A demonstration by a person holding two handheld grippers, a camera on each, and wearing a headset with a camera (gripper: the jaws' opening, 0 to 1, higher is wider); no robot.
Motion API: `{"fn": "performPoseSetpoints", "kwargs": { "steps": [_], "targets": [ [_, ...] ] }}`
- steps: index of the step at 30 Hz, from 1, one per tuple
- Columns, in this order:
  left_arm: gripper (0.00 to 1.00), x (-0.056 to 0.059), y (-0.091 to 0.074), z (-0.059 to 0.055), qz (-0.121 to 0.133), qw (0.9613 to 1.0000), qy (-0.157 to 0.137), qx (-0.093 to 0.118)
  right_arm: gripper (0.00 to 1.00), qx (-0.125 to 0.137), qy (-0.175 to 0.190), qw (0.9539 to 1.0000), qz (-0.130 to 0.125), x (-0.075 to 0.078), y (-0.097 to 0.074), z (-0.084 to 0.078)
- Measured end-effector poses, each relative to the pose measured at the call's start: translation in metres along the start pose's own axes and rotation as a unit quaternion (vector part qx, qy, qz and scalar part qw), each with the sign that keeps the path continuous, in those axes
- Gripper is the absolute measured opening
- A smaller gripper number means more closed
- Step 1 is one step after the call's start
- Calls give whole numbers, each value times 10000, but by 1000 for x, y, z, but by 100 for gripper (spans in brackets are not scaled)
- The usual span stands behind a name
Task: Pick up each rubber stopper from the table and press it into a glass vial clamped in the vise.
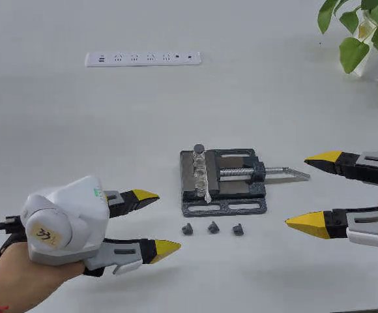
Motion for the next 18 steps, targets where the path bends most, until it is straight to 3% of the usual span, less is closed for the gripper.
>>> {"fn": "performPoseSetpoints", "kwargs": {
  "steps": [6,18],
  "targets": [
    [36,1,11,-3,-65,9998,57,-161,67,90,165,9998,-31,-6,-5,-15],
    [23,6,30,-14,-183,9984,129,-511,67,348,437,9983,-176,-11,-11,-30]
  ]
}}
Point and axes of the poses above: the centre of the closed fingertips' face, and the gripper's own axes: y roughly forward along the fingers, x roughly to its right, z roughly out of its top, the point moved 9 cm from there along -y, roughly backward along the fingers, and after that the axes turned 10 degrees about z, right-handed, at the moved point
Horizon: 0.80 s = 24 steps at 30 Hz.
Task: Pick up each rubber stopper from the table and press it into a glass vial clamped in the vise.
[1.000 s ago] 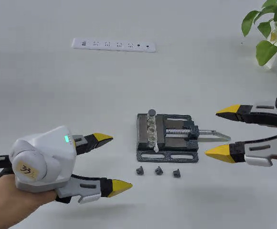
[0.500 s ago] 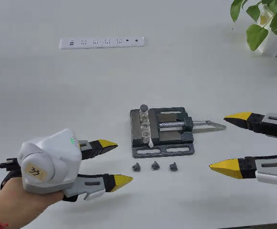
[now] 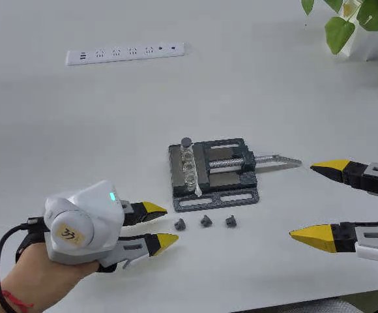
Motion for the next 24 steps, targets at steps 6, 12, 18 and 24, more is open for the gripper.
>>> {"fn": "performPoseSetpoints", "kwargs": {
  "steps": [6,12,18,24],
  "targets": [
    [19,1,10,-4,-35,9999,-3,-98,67,20,101,9999,-77,-2,-3,-5],
    [16,1,16,-3,-59,9999,-24,-121,66,30,133,9998,-117,-4,-4,-5],
    [13,-1,20,-6,-97,9998,-32,-157,66,18,158,9998,-125,-4,-6,-6],
    [11,1,21,-6,-96,9998,-25,-200,65,-17,182,9998,-126,0,-9,-11]
  ]
}}
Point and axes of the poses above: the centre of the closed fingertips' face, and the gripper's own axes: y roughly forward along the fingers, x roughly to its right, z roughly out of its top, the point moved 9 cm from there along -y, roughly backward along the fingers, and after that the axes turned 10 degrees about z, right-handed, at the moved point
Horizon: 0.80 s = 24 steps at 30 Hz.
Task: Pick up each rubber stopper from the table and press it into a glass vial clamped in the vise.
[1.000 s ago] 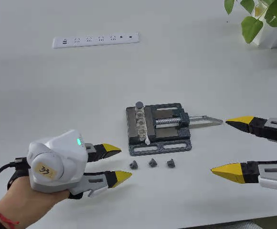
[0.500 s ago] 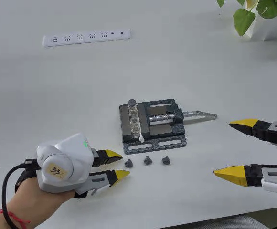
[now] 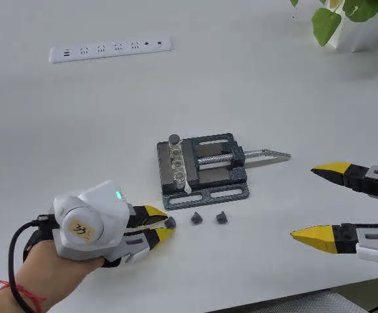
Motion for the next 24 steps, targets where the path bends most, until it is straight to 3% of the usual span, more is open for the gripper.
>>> {"fn": "performPoseSetpoints", "kwargs": {
  "steps": [18,24],
  "targets": [
    [4,-6,4,-8,3,9999,73,-88,64,-18,-16,10000,-8,2,0,-3],
    [4,-4,4,-6,-3,9999,112,-111,63,-22,-15,10000,7,2,1,-1]
  ]
}}
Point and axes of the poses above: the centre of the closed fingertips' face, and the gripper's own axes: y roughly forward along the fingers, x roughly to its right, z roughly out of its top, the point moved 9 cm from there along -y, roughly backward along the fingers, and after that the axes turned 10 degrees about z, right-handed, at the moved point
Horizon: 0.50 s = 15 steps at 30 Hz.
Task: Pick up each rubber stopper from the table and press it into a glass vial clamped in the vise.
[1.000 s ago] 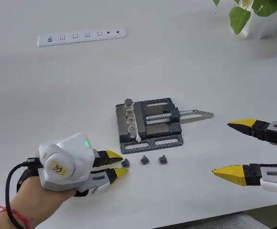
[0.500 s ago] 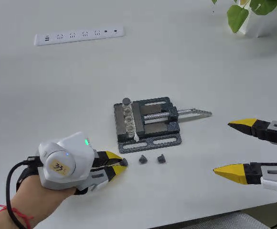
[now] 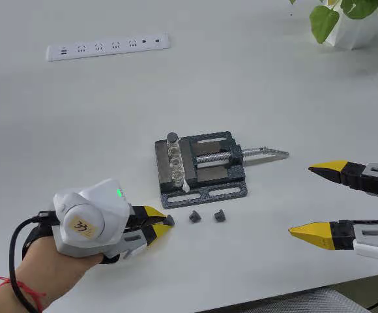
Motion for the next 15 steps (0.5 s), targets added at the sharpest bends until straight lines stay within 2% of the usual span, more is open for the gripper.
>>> {"fn": "performPoseSetpoints", "kwargs": {
  "steps": [8,15],
  "targets": [
    [4,0,0,0,-6,10000,0,5,63,-16,-20,10000,40,-3,2,3],
    [4,5,-5,6,-45,9999,-51,100,63,-71,-26,9999,113,-6,6,10]
  ]
}}
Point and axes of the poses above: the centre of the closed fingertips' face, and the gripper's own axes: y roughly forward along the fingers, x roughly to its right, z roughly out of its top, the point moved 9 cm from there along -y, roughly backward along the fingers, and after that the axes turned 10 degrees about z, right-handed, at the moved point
